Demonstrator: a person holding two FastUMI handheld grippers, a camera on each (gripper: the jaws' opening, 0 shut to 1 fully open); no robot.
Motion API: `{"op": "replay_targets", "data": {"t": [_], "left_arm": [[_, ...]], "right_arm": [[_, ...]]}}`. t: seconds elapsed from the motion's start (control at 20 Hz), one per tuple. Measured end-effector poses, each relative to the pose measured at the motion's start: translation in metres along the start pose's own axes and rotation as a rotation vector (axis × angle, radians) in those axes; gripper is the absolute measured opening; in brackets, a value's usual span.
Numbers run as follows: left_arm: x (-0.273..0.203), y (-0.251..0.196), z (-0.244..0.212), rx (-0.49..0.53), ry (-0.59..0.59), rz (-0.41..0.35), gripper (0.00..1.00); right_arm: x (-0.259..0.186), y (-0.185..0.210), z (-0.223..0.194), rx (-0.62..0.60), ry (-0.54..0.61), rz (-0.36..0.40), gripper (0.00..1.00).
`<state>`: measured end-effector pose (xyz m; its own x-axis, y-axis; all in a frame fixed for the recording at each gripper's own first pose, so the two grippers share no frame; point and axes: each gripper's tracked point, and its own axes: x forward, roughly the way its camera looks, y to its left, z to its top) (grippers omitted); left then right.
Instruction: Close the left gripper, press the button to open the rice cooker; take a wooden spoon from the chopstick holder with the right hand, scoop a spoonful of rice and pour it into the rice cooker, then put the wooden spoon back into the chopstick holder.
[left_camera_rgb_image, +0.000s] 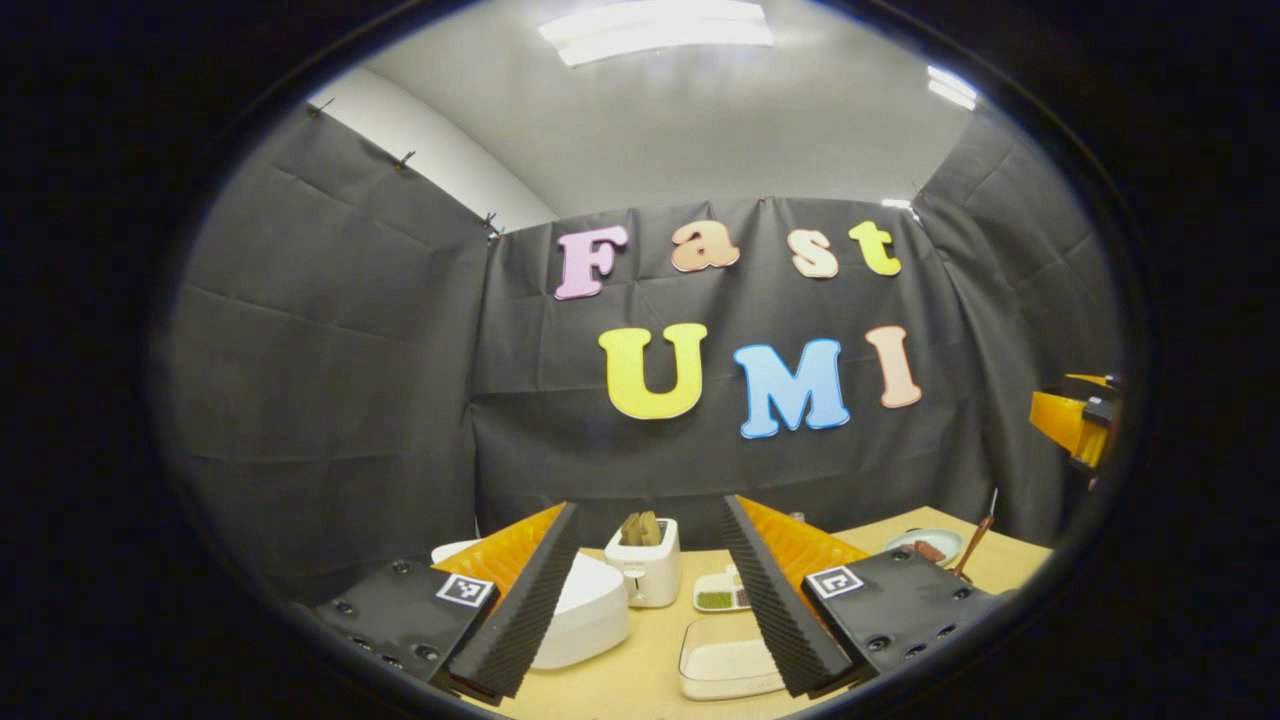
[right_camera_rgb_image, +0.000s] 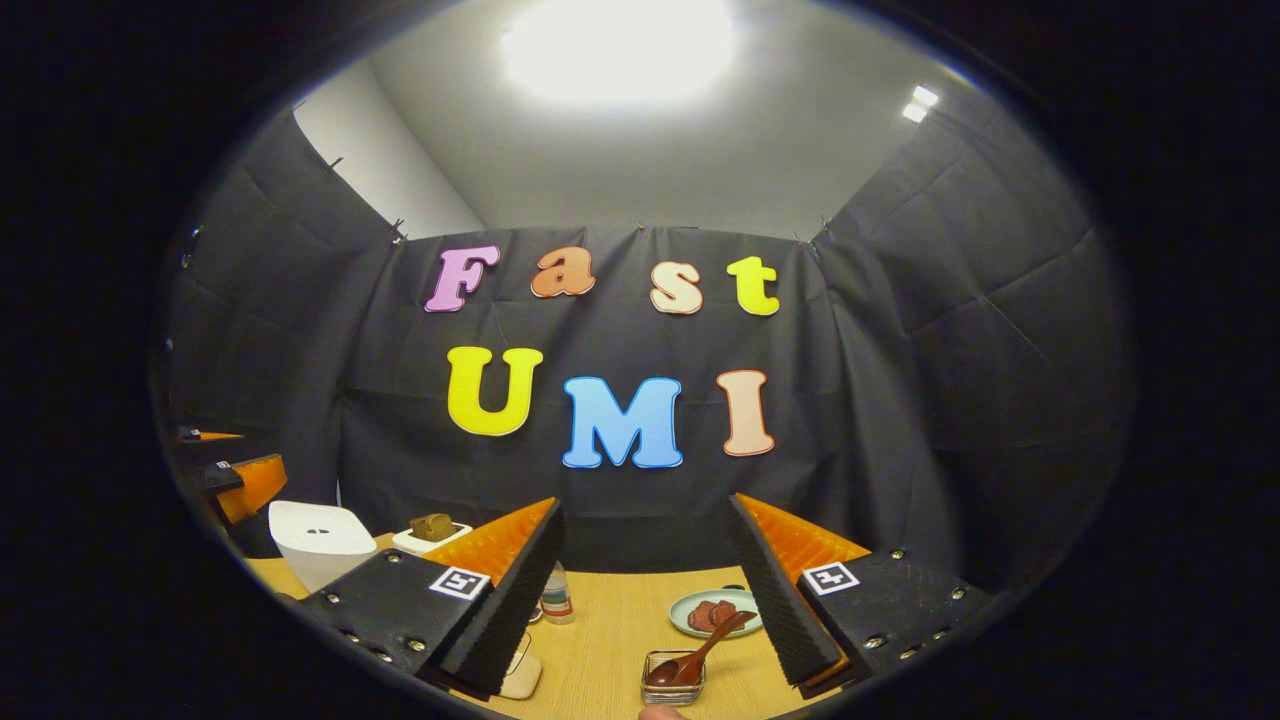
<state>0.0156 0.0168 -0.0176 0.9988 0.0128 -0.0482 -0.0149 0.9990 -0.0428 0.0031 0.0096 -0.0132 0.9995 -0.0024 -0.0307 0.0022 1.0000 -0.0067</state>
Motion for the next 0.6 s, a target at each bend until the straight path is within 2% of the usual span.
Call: {"op": "replay_targets", "data": {"t": [0.1,0.2,0.25,0.3,0.35,0.4,0.6], "left_arm": [[0.002,0.003,-0.005,0.0,0.011,0.0,0.95],[0.001,0.008,-0.002,0.002,0.006,0.002,0.82],[0.002,0.009,-0.002,0.004,0.002,-0.003,0.78],[0.003,0.009,-0.002,0.01,0.001,-0.012,0.66],[0.004,0.01,-0.005,0.018,0.003,-0.018,0.64],[0.007,0.01,-0.006,0.021,0.007,-0.024,0.49],[0.014,0.026,-0.02,0.027,0.032,0.01,0.19]], "right_arm": [[0.0,0.001,-0.001,-0.001,0.003,-0.002,0.98],[0.0,0.004,-0.003,-0.007,0.008,0.0,0.98],[-0.001,0.005,-0.002,-0.009,0.009,0.0,0.98],[-0.002,0.005,-0.002,-0.01,0.008,-0.001,0.98],[-0.003,0.007,-0.003,-0.011,0.008,-0.001,0.98],[-0.003,0.007,-0.002,-0.011,0.008,-0.003,0.98],[-0.002,0.011,-0.002,-0.022,0.003,-0.008,0.98]]}}
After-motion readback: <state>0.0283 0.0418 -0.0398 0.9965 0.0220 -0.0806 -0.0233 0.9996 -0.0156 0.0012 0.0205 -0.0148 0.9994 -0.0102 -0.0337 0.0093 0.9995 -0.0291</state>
